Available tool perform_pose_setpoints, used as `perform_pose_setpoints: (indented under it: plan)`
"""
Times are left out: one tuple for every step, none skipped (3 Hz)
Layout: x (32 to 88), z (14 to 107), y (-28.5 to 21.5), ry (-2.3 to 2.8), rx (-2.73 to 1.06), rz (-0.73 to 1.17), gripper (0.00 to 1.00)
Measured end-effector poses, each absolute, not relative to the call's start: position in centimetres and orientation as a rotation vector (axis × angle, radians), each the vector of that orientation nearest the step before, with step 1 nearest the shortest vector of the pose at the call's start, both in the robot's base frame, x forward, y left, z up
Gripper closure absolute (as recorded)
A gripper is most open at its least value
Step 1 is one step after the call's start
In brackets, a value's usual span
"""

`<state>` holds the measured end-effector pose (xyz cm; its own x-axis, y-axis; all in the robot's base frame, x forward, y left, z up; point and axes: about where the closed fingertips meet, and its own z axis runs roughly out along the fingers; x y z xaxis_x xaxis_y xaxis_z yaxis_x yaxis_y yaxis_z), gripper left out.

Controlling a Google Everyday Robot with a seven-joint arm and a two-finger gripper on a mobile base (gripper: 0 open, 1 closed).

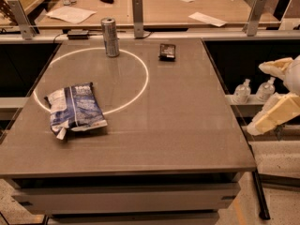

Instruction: Move redbull can near blue chip bag

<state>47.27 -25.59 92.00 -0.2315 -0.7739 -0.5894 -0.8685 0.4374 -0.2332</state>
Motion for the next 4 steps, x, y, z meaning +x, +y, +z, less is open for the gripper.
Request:
perform_pose_setpoints:
  plan:
    - [49.3,91.9,-25.5,1.829,-1.282,0.359,0.0]
    - [50.5,94.9,-23.7,1.68,-1.184,0.488,0.0]
    - [50.5,95.7,-23.1,1.659,-1.172,0.511,0.0]
    - [50.3,95.7,-22.8,1.673,-1.174,0.518,0.0]
